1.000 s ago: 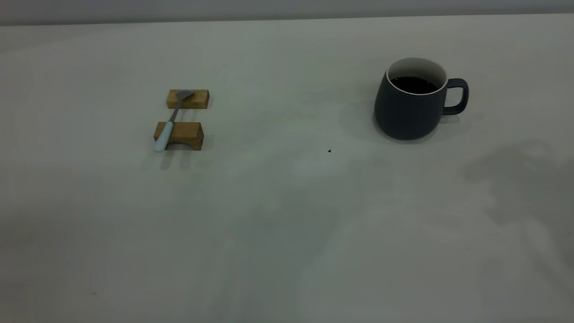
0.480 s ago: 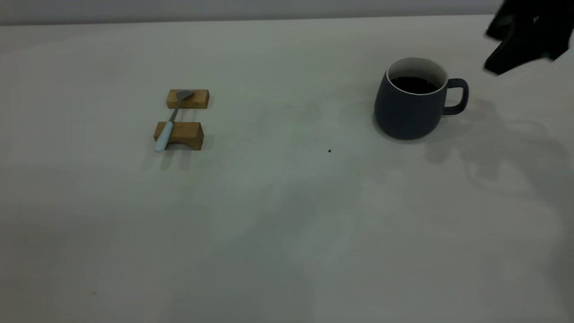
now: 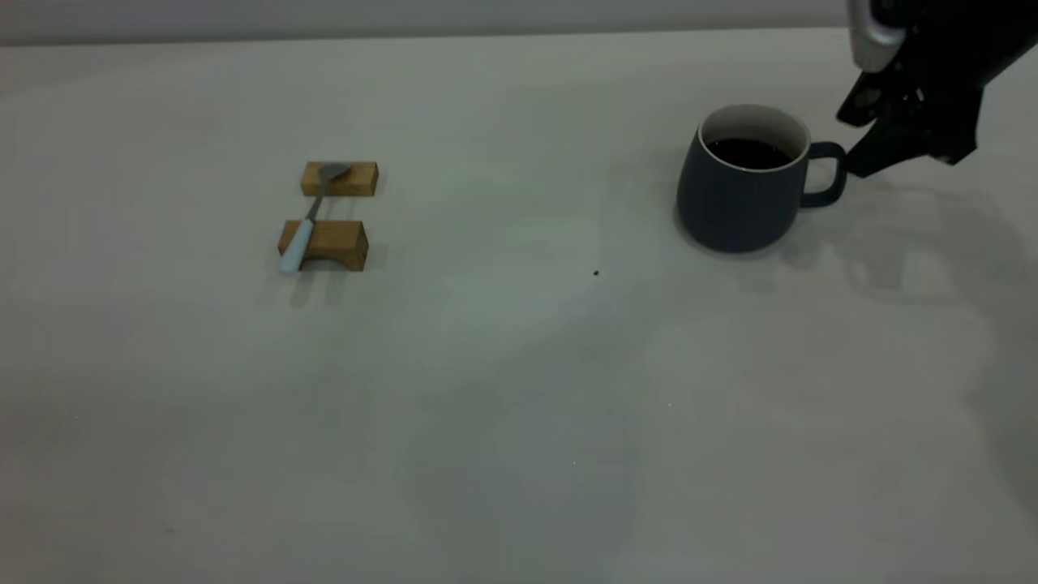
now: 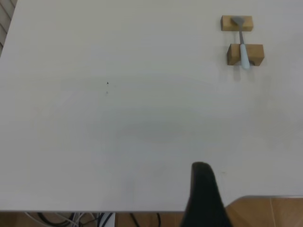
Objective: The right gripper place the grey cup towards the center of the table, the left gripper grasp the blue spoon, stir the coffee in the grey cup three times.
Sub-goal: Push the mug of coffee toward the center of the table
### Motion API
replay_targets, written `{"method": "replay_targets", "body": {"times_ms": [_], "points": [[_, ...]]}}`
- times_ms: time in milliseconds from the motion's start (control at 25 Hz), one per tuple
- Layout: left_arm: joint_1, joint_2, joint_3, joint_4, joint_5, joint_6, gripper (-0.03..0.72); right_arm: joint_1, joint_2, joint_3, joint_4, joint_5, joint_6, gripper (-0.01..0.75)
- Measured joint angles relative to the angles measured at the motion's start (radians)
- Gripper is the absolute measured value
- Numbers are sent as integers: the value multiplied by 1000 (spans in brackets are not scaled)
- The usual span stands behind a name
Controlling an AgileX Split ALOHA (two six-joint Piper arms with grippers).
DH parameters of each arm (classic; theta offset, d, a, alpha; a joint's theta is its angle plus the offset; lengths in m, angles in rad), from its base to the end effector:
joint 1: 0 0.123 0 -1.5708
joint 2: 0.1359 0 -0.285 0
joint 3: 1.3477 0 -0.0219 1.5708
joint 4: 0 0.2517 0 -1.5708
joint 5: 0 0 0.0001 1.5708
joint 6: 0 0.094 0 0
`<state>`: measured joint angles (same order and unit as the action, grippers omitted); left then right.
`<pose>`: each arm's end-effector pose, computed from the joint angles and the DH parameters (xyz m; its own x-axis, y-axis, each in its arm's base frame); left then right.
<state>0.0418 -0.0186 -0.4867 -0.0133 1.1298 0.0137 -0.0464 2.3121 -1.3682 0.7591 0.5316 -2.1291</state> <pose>-0.0057 -0.0014 0.2669 -0.5116 -0.0134 -0.8591 -0.0274 0.9996 0.0007 0.4285 0.0130 0.0455 -0.0580 -0.9279 -0.3683 -0.9514 0.1632 -0.2613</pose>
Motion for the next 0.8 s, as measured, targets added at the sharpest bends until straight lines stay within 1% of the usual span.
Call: {"method": "replay_targets", "body": {"times_ms": [160, 440, 600, 800], "points": [[0, 0, 0, 0, 0, 0, 585, 6, 46, -37, 56, 8, 0, 523], [0, 0, 0, 0, 0, 0, 585, 28, 107, -59, 79, 8, 0, 523], [0, 0, 0, 0, 0, 0, 585, 71, 132, -78, 101, 11, 0, 523], [0, 0, 0, 0, 0, 0, 585, 146, 163, -121, 148, 5, 0, 523]]}}
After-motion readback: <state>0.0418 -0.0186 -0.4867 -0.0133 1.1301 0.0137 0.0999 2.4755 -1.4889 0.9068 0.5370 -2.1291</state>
